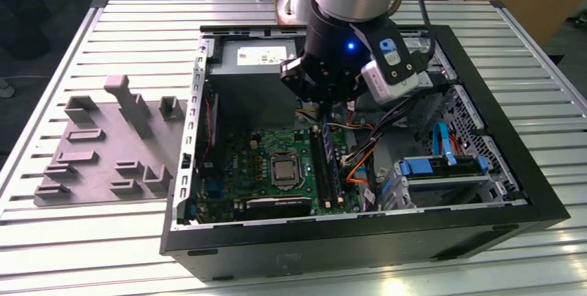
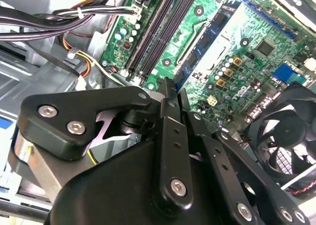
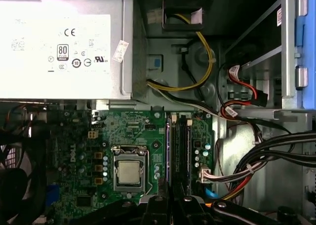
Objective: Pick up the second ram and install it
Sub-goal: 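Insert the second ram into the second slot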
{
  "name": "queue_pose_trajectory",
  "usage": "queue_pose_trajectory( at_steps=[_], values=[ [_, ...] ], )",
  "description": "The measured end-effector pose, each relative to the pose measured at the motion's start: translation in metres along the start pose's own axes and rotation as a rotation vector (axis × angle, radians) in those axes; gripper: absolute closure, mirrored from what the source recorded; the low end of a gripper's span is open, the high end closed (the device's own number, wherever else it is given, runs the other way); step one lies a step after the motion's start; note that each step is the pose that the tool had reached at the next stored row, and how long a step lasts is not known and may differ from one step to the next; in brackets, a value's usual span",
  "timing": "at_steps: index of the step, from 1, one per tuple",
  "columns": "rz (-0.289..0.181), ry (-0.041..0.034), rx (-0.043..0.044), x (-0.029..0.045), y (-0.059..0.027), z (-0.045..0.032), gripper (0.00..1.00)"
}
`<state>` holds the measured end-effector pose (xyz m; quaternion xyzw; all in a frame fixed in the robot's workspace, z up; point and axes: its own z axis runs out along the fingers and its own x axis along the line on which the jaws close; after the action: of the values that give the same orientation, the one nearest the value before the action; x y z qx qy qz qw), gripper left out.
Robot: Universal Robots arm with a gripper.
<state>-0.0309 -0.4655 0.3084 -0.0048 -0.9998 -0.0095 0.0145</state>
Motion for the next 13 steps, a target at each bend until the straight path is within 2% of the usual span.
queue_pose_trajectory(
  at_steps=[13],
  values=[
    [-0.006, 0.0002, -0.0019, -0.0005, -0.0003, 0.0164, 0.86]
  ],
)
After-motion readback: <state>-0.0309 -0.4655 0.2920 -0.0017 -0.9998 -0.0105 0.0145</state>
